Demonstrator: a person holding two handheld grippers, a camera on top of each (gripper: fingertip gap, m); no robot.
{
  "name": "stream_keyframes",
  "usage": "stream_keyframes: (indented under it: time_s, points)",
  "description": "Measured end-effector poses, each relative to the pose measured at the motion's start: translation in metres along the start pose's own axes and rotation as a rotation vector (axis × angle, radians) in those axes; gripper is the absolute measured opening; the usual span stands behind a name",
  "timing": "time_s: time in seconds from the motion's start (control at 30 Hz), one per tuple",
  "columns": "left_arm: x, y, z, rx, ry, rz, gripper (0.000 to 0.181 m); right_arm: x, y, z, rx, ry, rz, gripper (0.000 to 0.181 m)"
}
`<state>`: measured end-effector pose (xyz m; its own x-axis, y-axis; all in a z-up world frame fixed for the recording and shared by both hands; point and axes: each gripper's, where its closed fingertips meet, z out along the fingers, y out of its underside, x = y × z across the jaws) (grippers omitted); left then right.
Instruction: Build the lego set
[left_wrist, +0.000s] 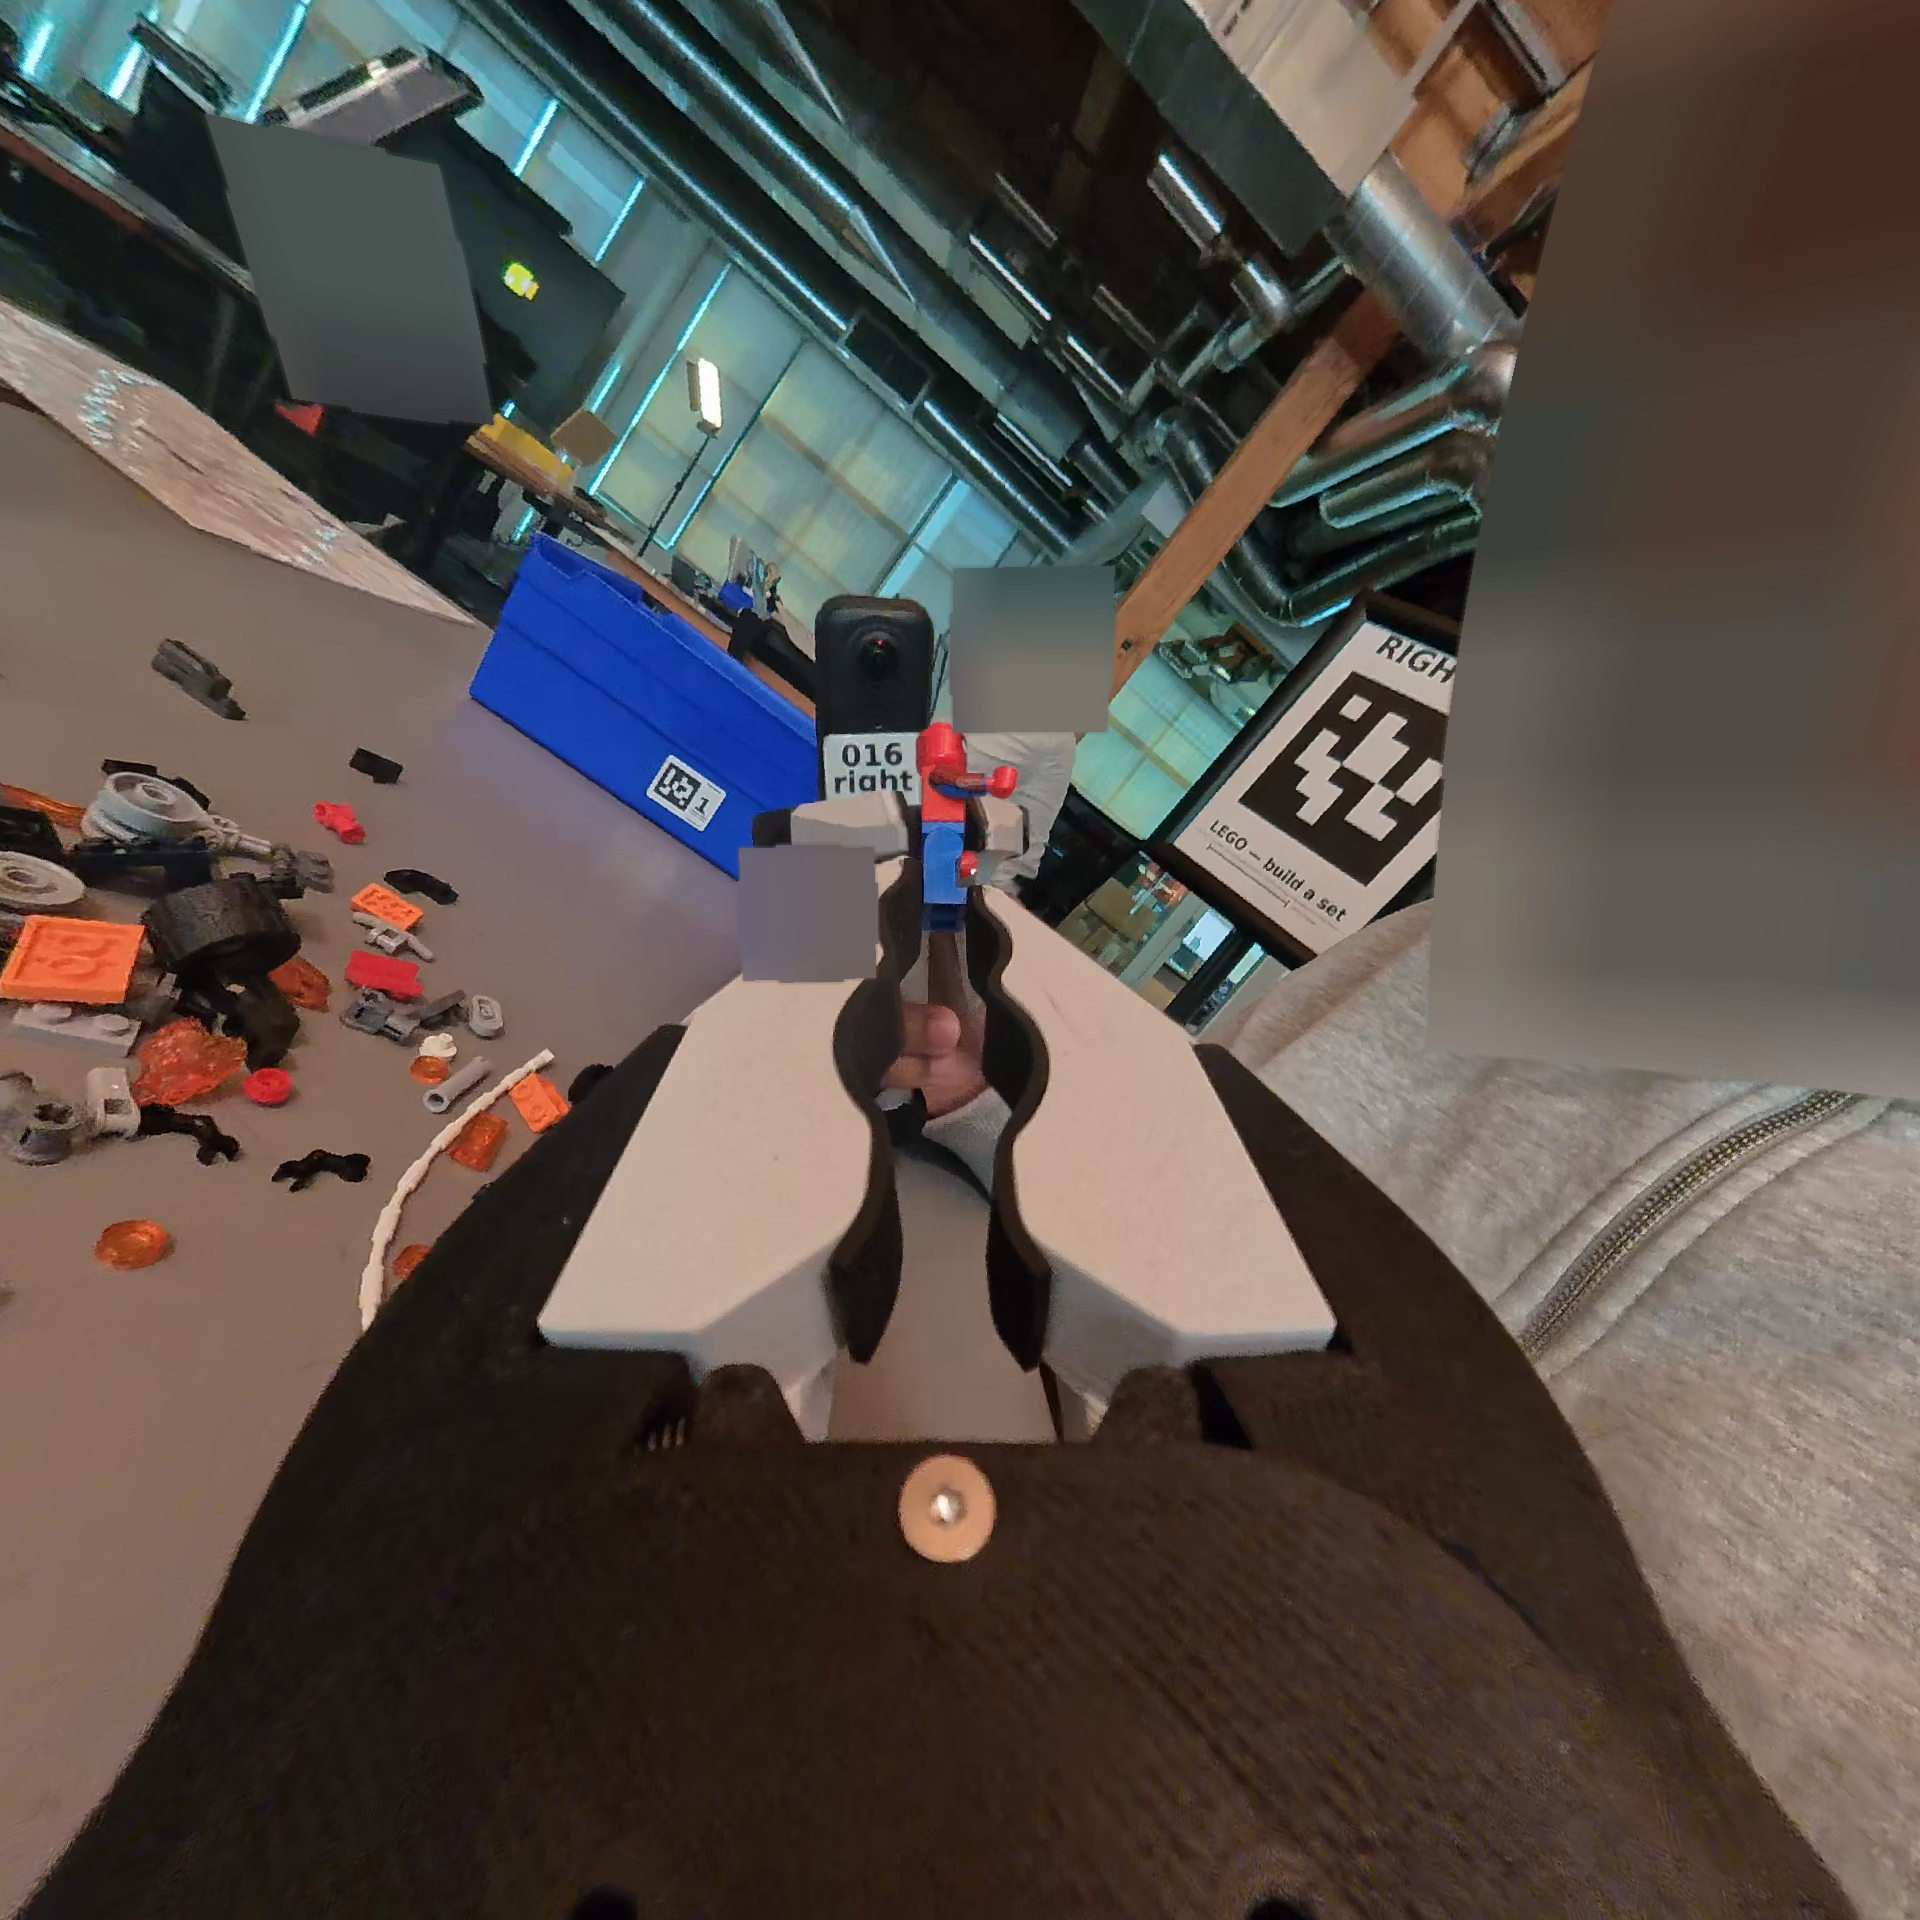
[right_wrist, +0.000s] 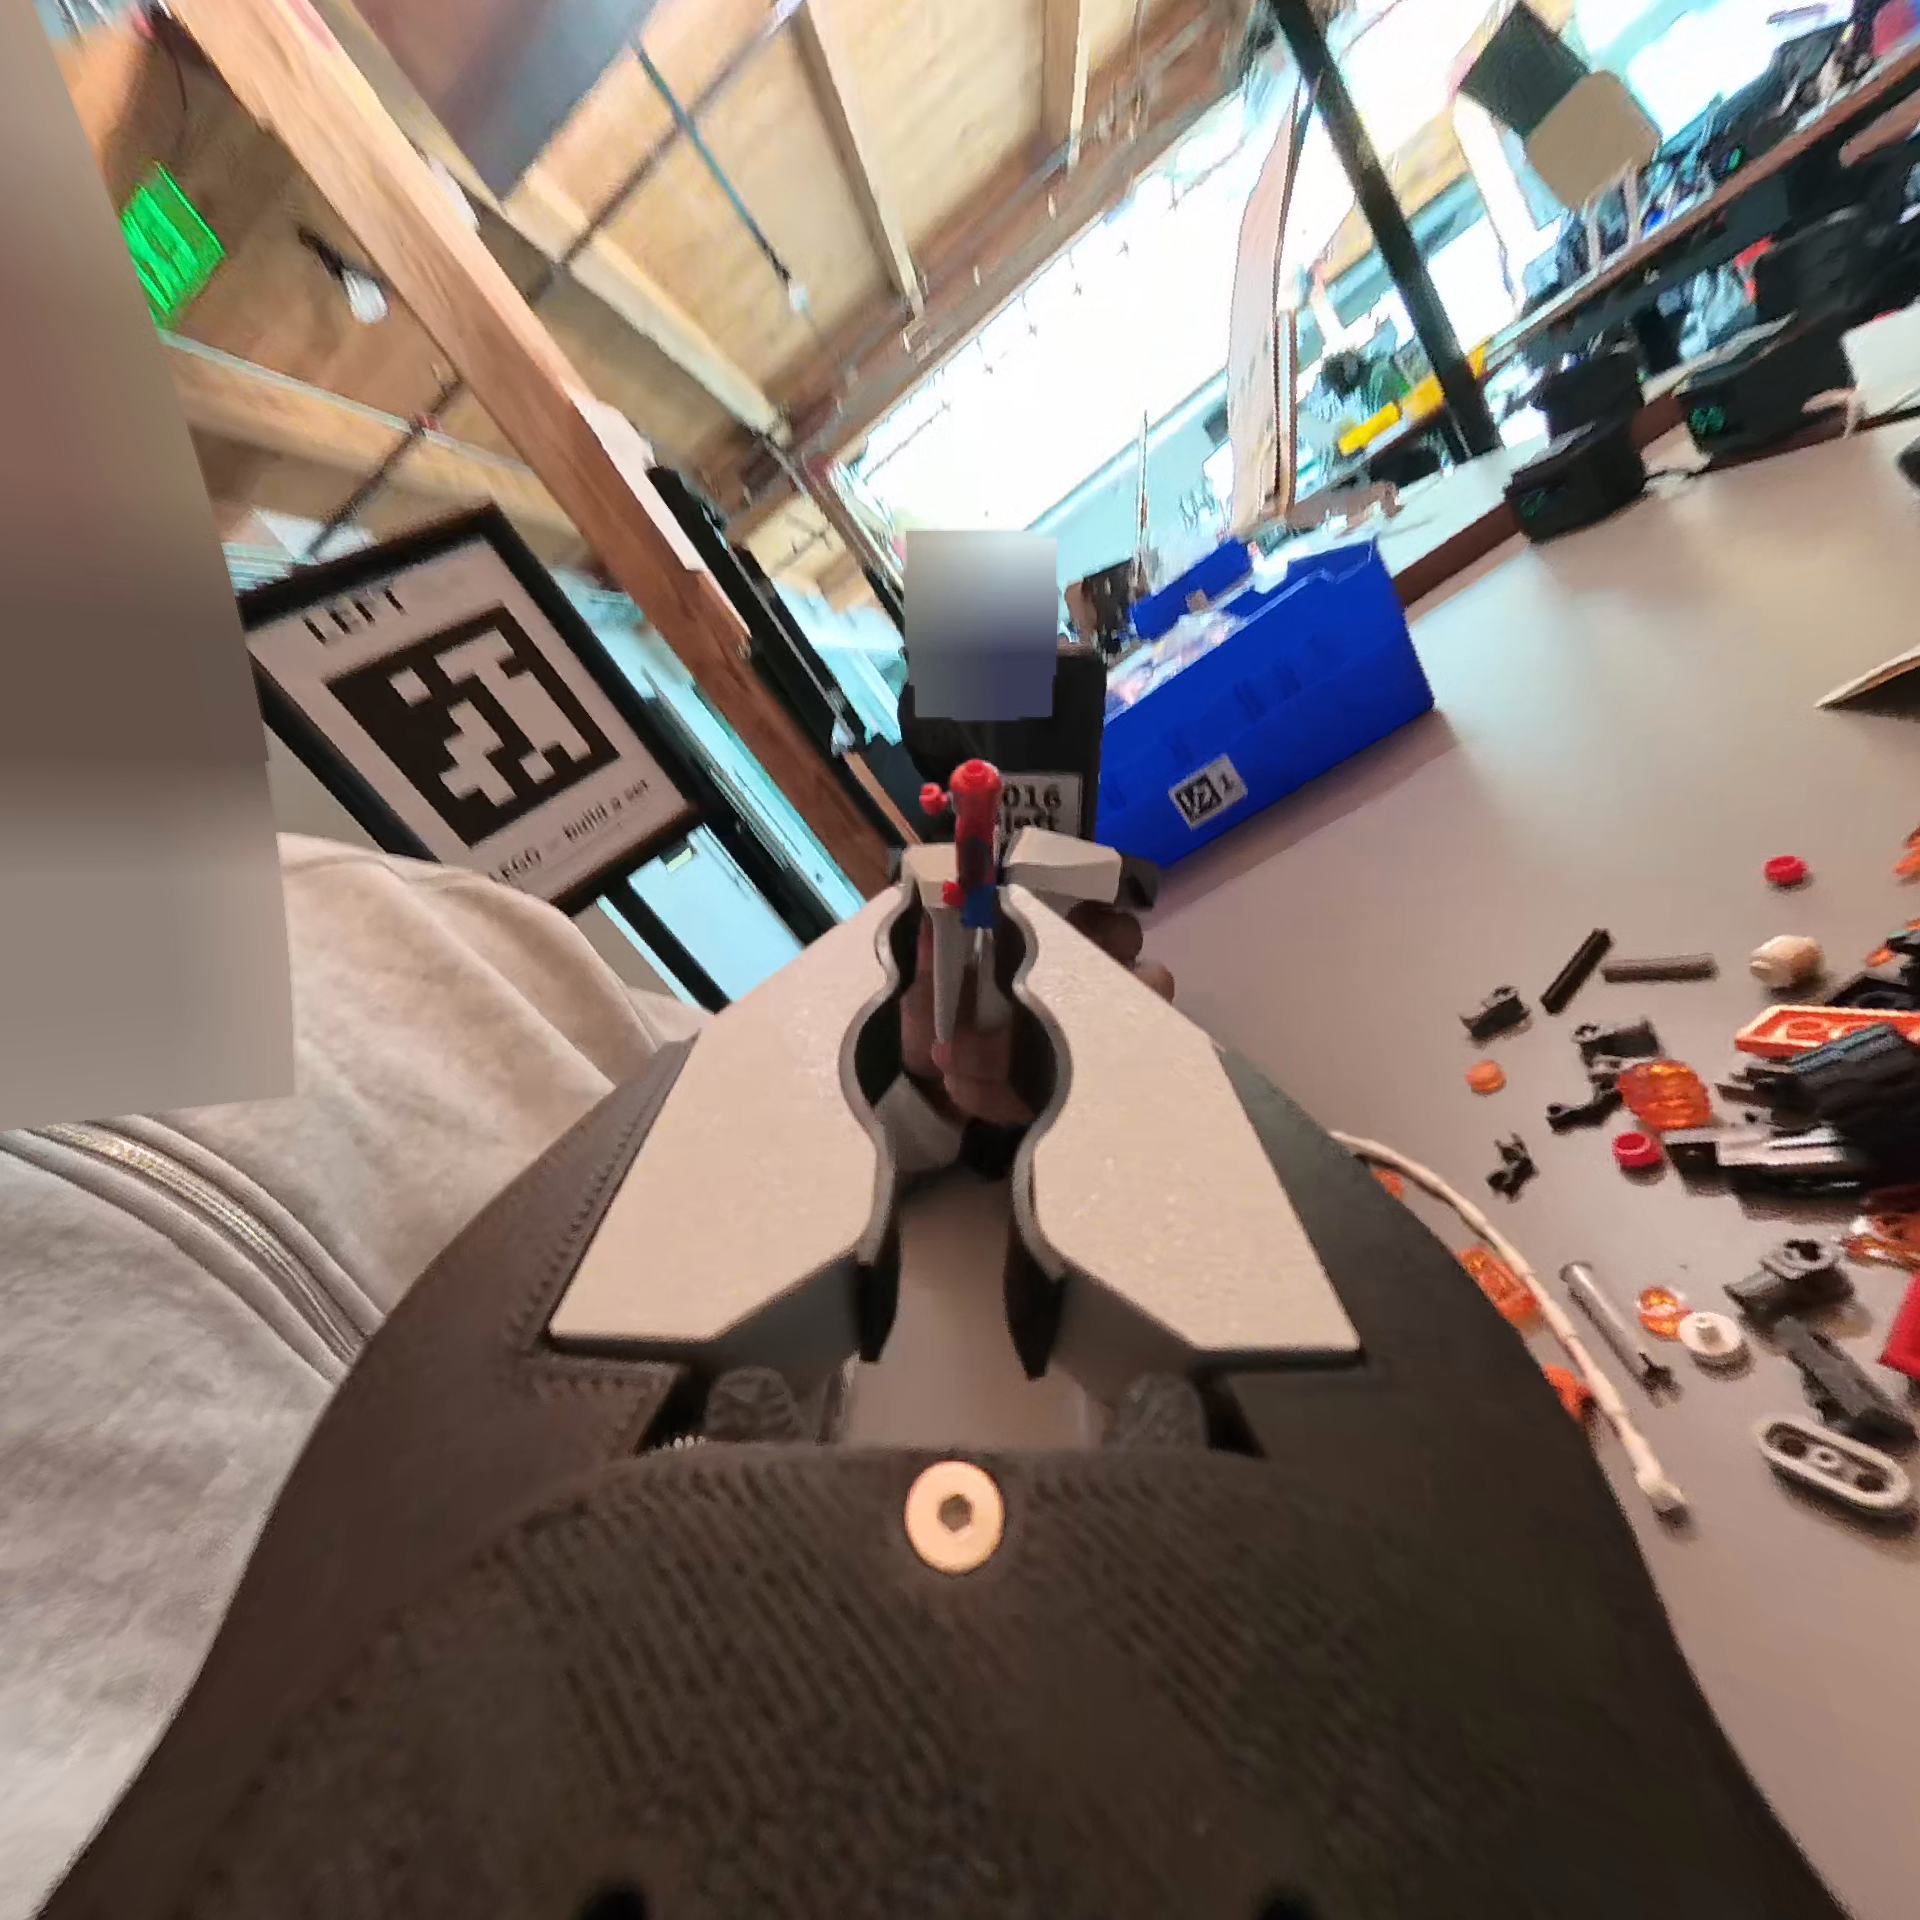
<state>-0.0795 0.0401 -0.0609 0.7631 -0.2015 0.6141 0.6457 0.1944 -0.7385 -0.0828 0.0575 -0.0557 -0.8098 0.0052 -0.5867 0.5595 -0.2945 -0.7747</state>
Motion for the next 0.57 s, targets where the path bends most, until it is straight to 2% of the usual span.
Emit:
stream_keyframes:
  time_s: [0.13, 0.2, 0.27, 0.37, 0.47, 0.57]
  points:
    - [-0.001, 0.000, 0.000, 0.003, 0.006, -0.018, 0.005, 0.002, -0.001, 0.001, -0.008, 0.057, -0.084, 0.009]
    - [-0.001, 0.001, 0.000, -0.001, 0.012, -0.027, 0.005, 0.004, -0.004, 0.000, -0.022, 0.177, -0.286, 0.012]
    - [-0.001, 0.001, 0.000, -0.002, 0.023, -0.049, 0.005, 0.004, -0.009, -0.002, -0.039, 0.326, -0.582, 0.017]
    - [0.001, 0.000, 0.000, 0.010, 0.058, -0.107, 0.006, -0.003, -0.004, 0.004, -0.089, 0.438, -0.931, 0.018]
    - [0.001, -0.001, -0.002, 0.027, 0.101, -0.185, 0.006, 0.003, 0.010, 0.012, -0.196, 0.509, -1.104, 0.022]
    - [0.000, 0.001, -0.002, 0.016, 0.118, -0.248, 0.005, 0.007, 0.010, 0.012, -0.240, 0.595, -1.238, 0.027]
